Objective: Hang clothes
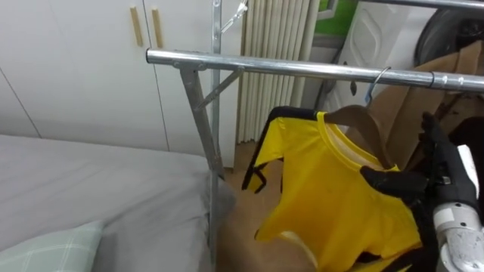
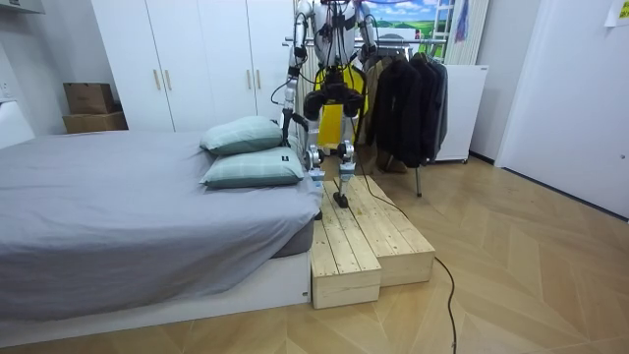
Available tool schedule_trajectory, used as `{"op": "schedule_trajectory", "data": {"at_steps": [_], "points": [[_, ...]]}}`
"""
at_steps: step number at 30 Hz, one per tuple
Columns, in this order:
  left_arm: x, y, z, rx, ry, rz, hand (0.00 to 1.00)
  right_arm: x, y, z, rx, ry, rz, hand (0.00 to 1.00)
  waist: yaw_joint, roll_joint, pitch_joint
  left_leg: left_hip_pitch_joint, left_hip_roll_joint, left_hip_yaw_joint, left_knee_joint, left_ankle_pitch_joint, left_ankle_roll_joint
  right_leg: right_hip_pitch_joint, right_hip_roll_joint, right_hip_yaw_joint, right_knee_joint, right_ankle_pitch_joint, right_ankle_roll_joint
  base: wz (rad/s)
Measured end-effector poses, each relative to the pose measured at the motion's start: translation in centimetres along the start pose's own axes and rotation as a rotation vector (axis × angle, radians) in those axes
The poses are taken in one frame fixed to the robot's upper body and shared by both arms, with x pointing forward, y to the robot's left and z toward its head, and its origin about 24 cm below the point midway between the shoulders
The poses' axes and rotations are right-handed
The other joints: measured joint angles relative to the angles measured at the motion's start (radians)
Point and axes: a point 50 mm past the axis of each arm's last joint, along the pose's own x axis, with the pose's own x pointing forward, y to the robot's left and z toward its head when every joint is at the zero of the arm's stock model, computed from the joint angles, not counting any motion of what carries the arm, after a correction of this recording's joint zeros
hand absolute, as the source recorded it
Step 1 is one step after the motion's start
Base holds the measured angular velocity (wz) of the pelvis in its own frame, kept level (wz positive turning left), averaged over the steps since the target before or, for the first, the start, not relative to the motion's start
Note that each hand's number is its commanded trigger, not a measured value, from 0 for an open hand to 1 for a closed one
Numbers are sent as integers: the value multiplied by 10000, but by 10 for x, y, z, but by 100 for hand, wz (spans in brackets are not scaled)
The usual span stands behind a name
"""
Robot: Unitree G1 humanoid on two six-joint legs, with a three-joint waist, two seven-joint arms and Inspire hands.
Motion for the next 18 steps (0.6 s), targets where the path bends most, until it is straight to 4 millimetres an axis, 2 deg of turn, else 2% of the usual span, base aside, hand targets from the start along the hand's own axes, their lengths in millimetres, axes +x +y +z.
{"op": "schedule_trajectory", "data": {"at_steps": [5, 11, 14, 18], "points": [[0, -2, 1, -5, -66, -45, 0, -3, -10, -6, -16, 218, -401, 0, -91, 104, -19, -155, 5, -18, 1, -3, -3, -114, 7, -42, -24, 61, -25, 1], [0, -4, -3, -246, 170, -139, 0, -22, -25, -33, 138, 1261, -892, 0, -404, 224, -7, -102, 25, 3, -92, -2, -6, -114, 49, -27, -2, 73, -43, -1], [0, -6, -6, -577, 229, -239, 0, -32, -31, -45, 426, 1791, -1026, 0, -467, 262, 10, -8, 23, 94, -181, 7, -17, -116, 67, 94, 8, 43, -29, -10], [0, -8, -8, -710, 294, -321, 0, -45, -35, -59, 1082, 2518, -994, 0, -478, 265, 23, -16, 25, 427, -238, 1, -21, -339, 184, 408, 167, 40, -26, -21]]}}
